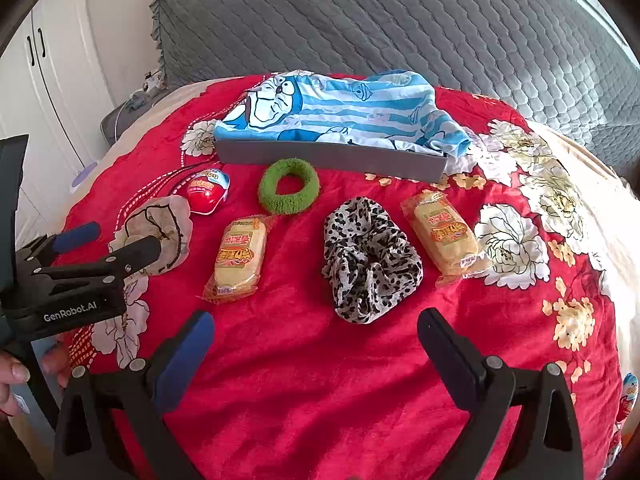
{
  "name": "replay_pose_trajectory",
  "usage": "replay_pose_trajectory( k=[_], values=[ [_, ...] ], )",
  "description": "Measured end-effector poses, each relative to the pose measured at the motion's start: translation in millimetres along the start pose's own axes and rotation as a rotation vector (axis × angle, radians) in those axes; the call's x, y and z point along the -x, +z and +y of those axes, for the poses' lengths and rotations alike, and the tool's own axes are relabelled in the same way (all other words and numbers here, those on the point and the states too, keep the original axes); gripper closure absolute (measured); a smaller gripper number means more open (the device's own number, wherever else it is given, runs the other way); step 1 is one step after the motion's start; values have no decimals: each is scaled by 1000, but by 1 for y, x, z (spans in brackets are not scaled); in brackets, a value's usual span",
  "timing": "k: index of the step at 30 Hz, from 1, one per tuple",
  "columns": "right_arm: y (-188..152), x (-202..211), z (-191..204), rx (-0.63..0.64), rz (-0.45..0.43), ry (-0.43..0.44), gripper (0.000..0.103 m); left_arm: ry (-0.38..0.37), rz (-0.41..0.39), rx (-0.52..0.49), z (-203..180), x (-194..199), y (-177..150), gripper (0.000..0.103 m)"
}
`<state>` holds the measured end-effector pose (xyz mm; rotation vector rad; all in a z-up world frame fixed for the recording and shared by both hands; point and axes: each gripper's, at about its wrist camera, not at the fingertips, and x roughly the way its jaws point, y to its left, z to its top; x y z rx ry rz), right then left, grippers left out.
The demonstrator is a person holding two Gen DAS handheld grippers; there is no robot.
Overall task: Organize objects
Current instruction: 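Move both tools toward the scrunchies on the bedspread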
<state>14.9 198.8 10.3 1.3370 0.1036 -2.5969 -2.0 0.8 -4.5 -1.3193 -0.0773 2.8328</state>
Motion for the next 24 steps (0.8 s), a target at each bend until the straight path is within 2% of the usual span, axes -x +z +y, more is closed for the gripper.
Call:
replay_pose_trajectory(
  k=[24],
  values=[
    [4,0,3,0,-21,24,1,-4,-6,2,-3,-3,3,0]
  ],
)
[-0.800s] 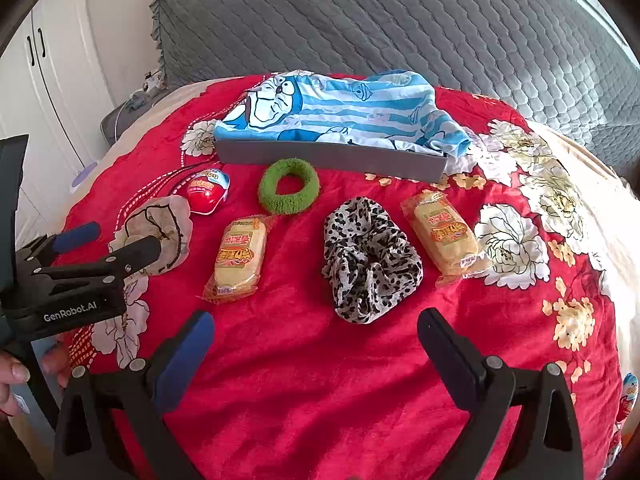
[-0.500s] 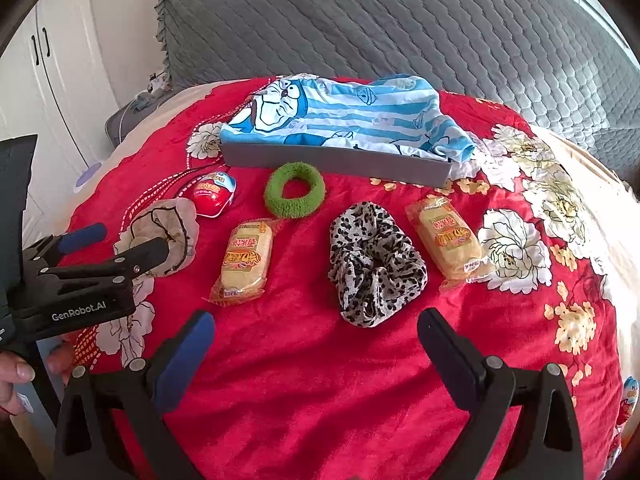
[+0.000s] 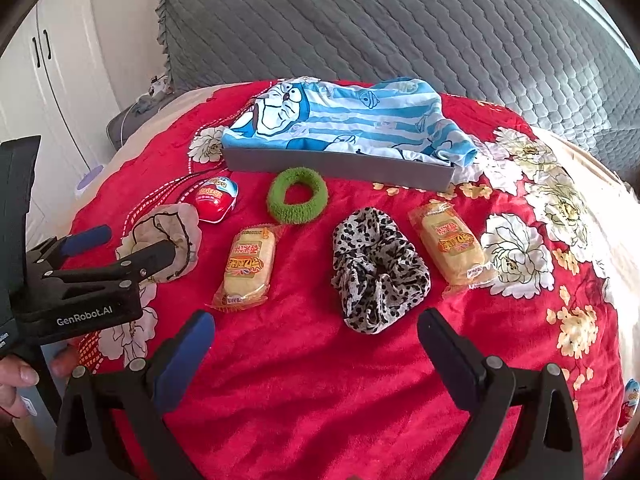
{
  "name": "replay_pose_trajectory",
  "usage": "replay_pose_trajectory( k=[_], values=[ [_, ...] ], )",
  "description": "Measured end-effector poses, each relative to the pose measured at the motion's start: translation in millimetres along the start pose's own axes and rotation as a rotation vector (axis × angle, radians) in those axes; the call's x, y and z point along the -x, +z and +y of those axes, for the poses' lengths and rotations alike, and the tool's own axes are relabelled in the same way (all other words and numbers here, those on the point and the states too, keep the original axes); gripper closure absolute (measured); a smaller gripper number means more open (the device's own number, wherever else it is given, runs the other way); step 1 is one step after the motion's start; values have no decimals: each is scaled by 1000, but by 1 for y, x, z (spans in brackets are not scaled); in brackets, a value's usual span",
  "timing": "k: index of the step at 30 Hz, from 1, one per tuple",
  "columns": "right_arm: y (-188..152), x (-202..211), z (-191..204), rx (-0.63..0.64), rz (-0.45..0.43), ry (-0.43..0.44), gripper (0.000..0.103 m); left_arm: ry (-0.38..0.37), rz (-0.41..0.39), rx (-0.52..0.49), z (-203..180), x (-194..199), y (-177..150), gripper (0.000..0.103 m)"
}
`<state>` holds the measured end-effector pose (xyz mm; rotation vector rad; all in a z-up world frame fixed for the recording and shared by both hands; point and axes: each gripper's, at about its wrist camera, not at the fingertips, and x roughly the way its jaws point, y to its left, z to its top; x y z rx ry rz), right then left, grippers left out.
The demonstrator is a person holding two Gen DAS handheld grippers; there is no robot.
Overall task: Organize objects
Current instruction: 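Move both tools toward the scrunchies on the bedspread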
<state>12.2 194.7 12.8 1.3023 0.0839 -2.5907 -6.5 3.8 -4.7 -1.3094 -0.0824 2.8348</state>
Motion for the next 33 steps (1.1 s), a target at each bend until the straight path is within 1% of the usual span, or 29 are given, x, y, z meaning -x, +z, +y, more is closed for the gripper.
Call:
replay_pose_trajectory(
  k=[12,17,33],
  values=[
    [9,-8,-3,-6,-8,-4,1,6,8,4,2,-12,3,0],
    [12,-12,-6,-13,-7,-1,1,1,10,23,7,-14,5,0],
    [19,-21,-12,-24,-7,-6,1,11,14,21,13,-22,12,0]
  ],
)
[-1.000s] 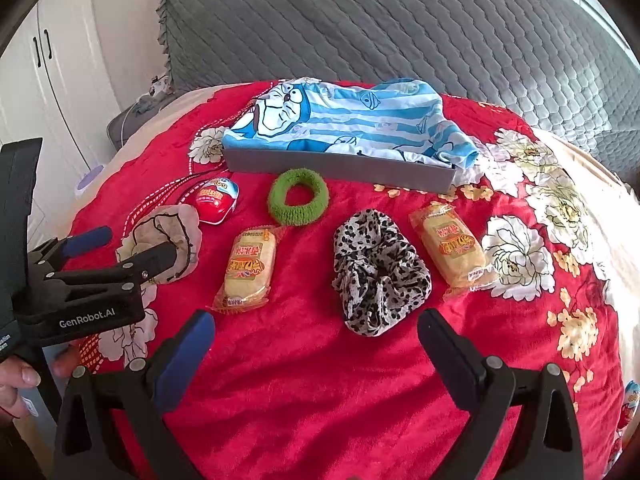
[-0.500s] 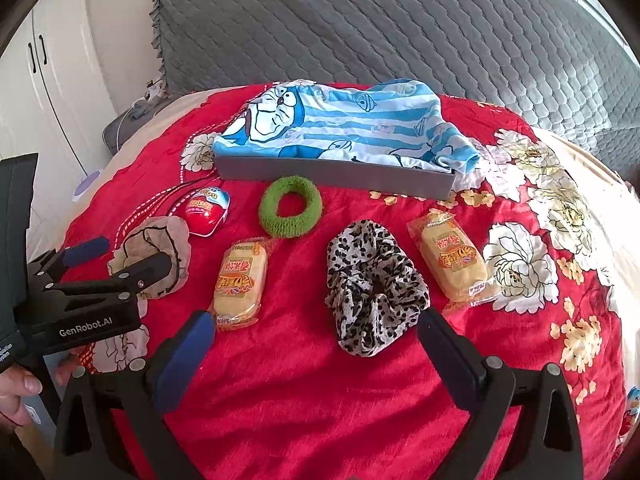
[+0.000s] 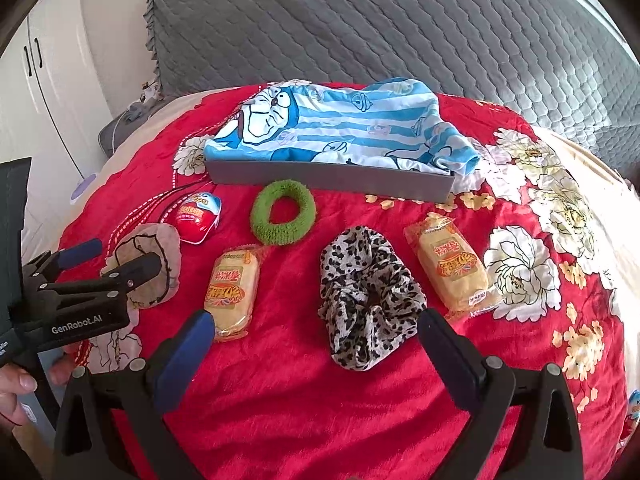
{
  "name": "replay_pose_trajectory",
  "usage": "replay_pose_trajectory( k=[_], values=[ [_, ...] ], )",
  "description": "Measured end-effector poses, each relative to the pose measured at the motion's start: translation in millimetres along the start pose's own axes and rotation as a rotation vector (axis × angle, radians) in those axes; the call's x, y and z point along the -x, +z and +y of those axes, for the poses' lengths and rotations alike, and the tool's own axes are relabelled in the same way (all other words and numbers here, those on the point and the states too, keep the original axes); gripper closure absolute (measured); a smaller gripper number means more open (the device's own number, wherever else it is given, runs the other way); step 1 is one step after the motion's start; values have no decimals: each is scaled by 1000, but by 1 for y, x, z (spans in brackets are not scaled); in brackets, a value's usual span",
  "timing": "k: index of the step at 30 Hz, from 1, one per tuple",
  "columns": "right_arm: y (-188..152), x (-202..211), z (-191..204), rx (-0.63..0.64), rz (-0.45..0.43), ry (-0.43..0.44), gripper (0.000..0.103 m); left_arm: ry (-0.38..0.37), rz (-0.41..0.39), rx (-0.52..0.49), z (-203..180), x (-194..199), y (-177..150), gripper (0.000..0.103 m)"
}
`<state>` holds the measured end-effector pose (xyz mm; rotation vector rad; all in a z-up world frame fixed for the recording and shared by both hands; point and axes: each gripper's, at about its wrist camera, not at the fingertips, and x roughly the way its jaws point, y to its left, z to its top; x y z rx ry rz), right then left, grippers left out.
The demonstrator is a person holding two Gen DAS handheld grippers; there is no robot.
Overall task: Organize objects
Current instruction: 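Move both tools toward the scrunchies on the bedspread, then grasp the beige mesh scrunchie with the left tool while the right tool grasps the leopard scrunchie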
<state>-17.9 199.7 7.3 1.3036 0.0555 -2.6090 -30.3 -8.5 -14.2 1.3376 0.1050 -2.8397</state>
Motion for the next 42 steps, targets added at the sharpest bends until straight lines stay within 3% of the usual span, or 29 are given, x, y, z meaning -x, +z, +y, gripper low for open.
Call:
replay_pose_trajectory(
  k=[42],
  values=[
    [17,-58,-10,2,46,-5,1,11,58,-14,4,-43,0,0]
  ],
)
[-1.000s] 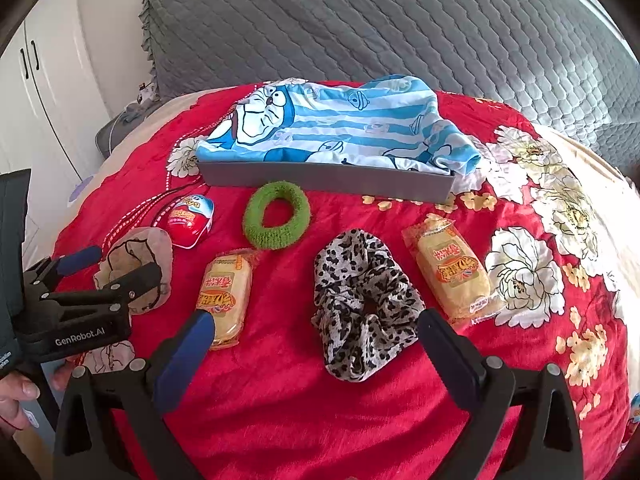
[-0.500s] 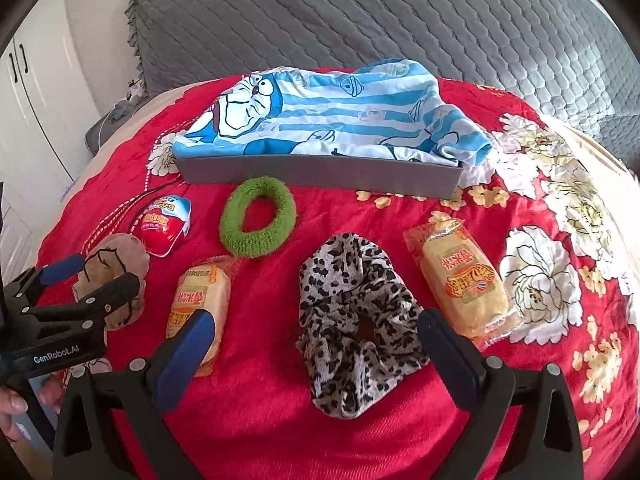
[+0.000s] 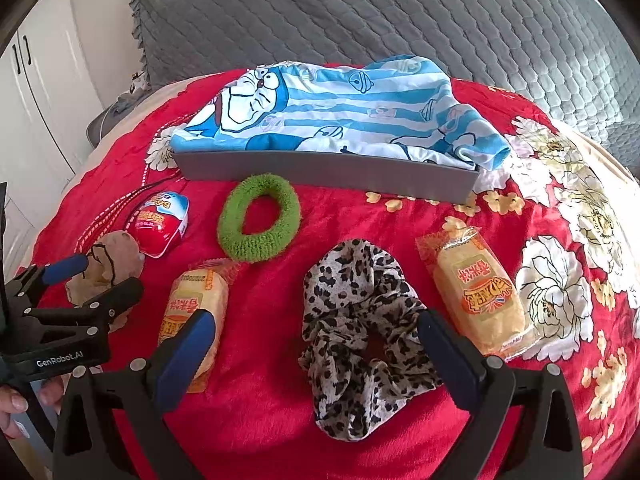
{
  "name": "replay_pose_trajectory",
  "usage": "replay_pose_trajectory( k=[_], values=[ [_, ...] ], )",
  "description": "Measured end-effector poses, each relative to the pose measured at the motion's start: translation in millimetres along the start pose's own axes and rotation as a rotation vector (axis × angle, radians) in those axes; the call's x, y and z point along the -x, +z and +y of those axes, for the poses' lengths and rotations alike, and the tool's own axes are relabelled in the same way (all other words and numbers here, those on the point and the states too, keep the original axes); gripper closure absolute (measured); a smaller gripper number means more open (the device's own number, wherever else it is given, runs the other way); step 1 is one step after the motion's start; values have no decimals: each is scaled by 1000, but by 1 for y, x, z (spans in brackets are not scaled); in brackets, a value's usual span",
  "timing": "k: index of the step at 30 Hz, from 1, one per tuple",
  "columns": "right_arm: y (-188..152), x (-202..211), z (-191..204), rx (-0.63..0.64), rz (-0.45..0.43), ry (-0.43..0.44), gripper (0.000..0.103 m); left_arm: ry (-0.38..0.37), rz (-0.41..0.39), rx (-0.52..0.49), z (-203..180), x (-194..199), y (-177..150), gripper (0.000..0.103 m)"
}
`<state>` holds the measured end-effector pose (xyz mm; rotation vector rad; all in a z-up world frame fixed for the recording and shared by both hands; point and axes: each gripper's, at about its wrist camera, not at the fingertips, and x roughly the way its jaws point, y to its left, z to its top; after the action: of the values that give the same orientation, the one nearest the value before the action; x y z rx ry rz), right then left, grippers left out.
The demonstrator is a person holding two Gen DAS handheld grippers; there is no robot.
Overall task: Organize objects
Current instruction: 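Grasp the beige mesh scrunchie with the left tool while the right tool grasps the leopard scrunchie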
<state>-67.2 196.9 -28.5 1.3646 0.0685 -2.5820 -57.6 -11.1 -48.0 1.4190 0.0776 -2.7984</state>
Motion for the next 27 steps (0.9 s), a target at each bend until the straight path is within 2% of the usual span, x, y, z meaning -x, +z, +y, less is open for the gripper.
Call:
replay_pose_trajectory(
  k=[6,12,14,17,21,24,27],
  values=[
    [0,-5,-3,-8,9,-7,4,-2,3,24,4,-1,-3,0],
    [0,-6,-4,-1,13,-16,13,-18,-9,41,7,3,-3,1],
    [0,-6,-3,6,14,-21,20,-24,-19,38,7,5,-4,4],
    [0,-6,-2,18,16,-32,28,-37,-20,31,6,7,-2,11],
    [-1,-7,-1,34,24,-40,38,-54,5,34,7,4,-2,31],
    [-3,-10,0,52,39,-53,46,-54,9,26,7,3,-3,39],
    [-5,-15,1,71,62,-71,60,-59,20,12,5,2,-4,53]
  ],
)
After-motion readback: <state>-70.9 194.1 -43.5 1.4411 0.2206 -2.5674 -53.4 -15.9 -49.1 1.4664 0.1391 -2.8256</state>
